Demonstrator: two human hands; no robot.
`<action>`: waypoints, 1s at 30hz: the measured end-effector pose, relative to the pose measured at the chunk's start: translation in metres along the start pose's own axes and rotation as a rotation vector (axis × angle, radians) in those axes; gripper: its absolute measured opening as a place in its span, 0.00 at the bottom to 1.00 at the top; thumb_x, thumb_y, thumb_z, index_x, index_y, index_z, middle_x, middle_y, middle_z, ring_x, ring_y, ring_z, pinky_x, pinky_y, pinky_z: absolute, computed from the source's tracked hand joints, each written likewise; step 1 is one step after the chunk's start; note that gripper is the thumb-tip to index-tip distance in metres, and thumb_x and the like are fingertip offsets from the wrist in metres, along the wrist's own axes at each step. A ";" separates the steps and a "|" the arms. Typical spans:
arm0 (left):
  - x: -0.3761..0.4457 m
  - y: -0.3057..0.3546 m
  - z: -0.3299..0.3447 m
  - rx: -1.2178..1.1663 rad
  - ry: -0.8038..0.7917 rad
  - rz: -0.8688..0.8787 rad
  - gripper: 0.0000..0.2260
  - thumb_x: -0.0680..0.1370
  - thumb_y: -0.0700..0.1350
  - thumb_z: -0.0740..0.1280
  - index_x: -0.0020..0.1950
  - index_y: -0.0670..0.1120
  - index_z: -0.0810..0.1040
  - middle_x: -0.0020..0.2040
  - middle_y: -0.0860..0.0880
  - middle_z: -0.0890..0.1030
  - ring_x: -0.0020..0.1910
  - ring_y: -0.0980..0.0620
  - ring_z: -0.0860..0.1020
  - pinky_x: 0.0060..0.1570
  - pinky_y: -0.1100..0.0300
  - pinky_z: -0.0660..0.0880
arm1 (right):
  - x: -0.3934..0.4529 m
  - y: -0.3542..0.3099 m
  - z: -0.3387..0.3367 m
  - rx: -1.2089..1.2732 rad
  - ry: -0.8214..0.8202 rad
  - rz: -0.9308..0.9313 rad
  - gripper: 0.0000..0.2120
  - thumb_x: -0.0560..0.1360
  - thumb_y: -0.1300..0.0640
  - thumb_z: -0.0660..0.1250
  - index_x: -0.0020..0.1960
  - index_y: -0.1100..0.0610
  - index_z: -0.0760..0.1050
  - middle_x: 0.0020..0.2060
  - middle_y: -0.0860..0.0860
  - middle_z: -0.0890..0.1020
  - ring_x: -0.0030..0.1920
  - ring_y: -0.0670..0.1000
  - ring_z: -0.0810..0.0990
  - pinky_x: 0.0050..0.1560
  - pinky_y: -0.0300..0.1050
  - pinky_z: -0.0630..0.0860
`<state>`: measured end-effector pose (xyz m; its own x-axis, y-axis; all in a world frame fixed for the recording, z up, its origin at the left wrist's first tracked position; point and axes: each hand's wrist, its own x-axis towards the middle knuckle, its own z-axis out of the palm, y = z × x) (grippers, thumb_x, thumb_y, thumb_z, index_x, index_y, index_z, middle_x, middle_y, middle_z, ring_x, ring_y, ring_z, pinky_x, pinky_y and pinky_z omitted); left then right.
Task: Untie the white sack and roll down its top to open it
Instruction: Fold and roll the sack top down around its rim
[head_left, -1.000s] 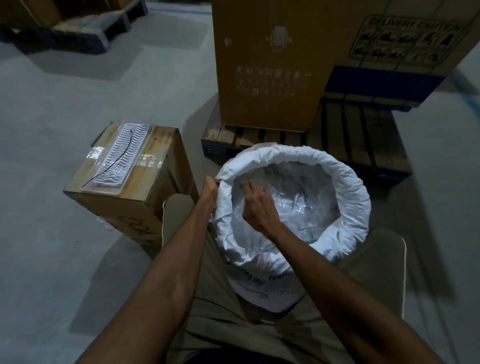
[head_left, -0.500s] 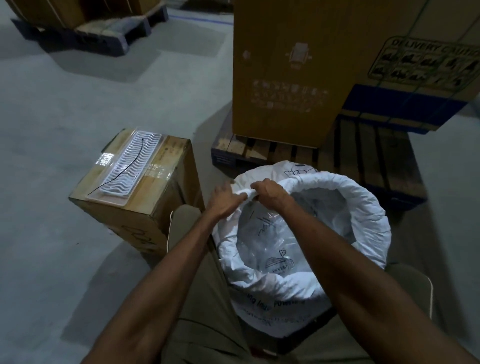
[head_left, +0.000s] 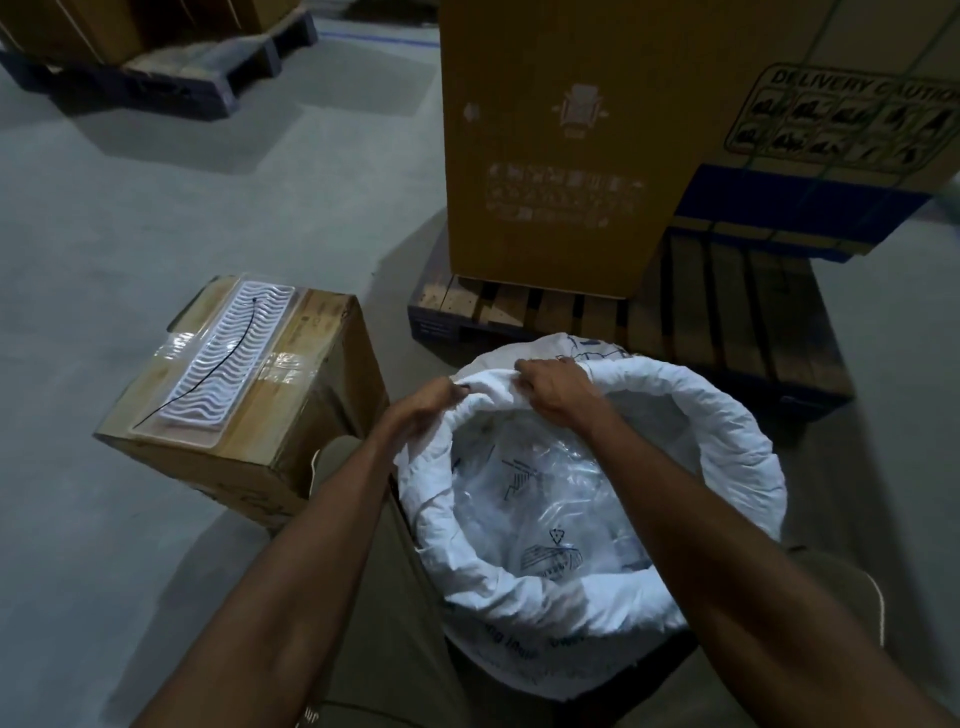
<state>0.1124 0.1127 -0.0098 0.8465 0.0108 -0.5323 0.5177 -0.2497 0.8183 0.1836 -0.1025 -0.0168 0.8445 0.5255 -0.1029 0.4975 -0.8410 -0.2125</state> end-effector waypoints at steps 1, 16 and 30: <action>0.009 0.004 0.001 0.228 0.011 0.029 0.19 0.84 0.50 0.62 0.70 0.41 0.73 0.66 0.43 0.77 0.58 0.46 0.75 0.64 0.46 0.73 | 0.003 0.001 0.000 0.026 -0.009 0.042 0.10 0.83 0.52 0.59 0.60 0.52 0.77 0.55 0.56 0.84 0.53 0.59 0.81 0.55 0.54 0.73; 0.063 0.022 0.030 0.684 0.000 0.358 0.16 0.81 0.54 0.61 0.54 0.45 0.84 0.53 0.43 0.85 0.50 0.43 0.82 0.56 0.44 0.78 | 0.014 0.044 -0.009 -0.113 0.045 0.119 0.26 0.84 0.37 0.48 0.66 0.51 0.74 0.65 0.55 0.78 0.66 0.57 0.75 0.68 0.61 0.67; 0.074 0.054 0.096 0.993 0.118 0.715 0.14 0.81 0.52 0.66 0.59 0.44 0.76 0.58 0.43 0.79 0.57 0.41 0.76 0.56 0.48 0.70 | 0.003 0.082 -0.021 0.261 -0.155 0.417 0.29 0.82 0.33 0.51 0.51 0.56 0.77 0.56 0.61 0.81 0.61 0.63 0.79 0.56 0.54 0.74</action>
<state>0.1908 0.0069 -0.0263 0.9336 -0.3568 0.0329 -0.3430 -0.8634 0.3700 0.2315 -0.1730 -0.0140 0.9116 0.1816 -0.3688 0.0419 -0.9335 -0.3560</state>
